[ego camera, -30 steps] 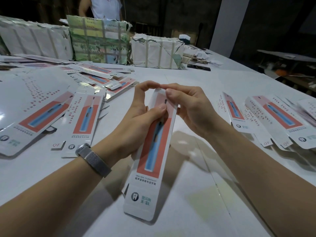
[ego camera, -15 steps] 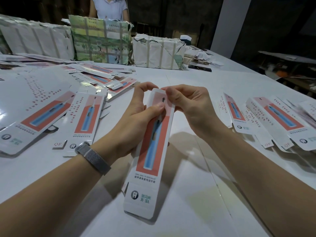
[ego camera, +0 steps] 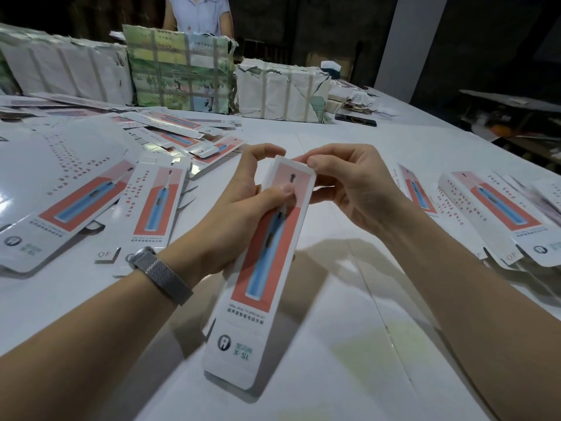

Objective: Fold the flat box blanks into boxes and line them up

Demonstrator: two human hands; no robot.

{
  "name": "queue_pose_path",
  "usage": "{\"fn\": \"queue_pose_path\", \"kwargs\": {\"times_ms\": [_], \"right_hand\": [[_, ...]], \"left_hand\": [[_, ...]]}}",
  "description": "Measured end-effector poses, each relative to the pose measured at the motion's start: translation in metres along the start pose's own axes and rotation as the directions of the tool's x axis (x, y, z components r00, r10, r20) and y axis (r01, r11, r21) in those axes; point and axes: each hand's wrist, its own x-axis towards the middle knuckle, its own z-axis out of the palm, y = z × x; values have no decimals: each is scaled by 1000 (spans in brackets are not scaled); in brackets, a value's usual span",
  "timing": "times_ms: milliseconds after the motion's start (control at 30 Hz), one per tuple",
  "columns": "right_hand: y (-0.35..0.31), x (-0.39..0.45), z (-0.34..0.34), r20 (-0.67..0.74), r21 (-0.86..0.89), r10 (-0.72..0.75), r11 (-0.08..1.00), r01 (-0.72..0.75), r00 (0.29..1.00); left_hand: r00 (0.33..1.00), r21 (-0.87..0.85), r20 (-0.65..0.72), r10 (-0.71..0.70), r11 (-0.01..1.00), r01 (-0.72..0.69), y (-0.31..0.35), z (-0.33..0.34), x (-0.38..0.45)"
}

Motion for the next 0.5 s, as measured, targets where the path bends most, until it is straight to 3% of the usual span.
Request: {"fn": "queue_pose_path", "kwargs": {"times_ms": [167, 500], "right_hand": [[2, -1, 0, -10, -66, -60, 996, 59, 998], [8, -3, 16, -31, 119, -62, 991, 65, 998]], "left_hand": [[1000, 21, -11, -29, 999, 29, 1, 0, 0], [994, 5, -109, 31, 1000, -31, -3, -3, 2]]}}
